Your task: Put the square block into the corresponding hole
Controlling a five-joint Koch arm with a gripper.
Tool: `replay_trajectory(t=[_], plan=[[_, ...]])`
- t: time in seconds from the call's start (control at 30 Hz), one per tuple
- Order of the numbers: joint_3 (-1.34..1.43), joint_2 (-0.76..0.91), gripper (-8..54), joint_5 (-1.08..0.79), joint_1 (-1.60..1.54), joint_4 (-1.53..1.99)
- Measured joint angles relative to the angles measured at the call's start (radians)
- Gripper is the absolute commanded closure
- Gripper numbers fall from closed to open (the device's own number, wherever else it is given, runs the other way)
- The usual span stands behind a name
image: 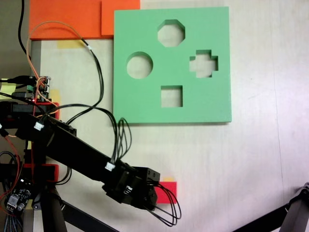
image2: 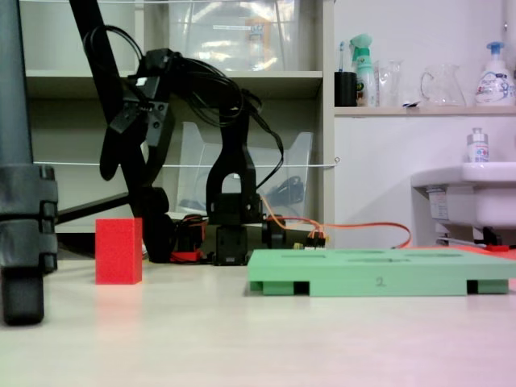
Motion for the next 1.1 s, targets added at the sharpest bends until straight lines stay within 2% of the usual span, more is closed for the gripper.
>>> replay_trajectory(t=[0.17,0.23,0.33,0.53,1.03,1.1], plan=[[-0.02,-0.064,21.8,-0.035,-0.017,0.048],[-0.02,-0.074,19.4,-0.035,-0.023,0.046],[-0.031,-0.107,6.3,-0.035,-0.044,0.046],[-0.031,-0.192,0.3,-0.035,-0.058,0.046],[-0.031,-0.318,0.7,-0.035,-0.075,-0.031],[-0.031,-0.336,10.8,-0.037,-0.081,-0.038]])
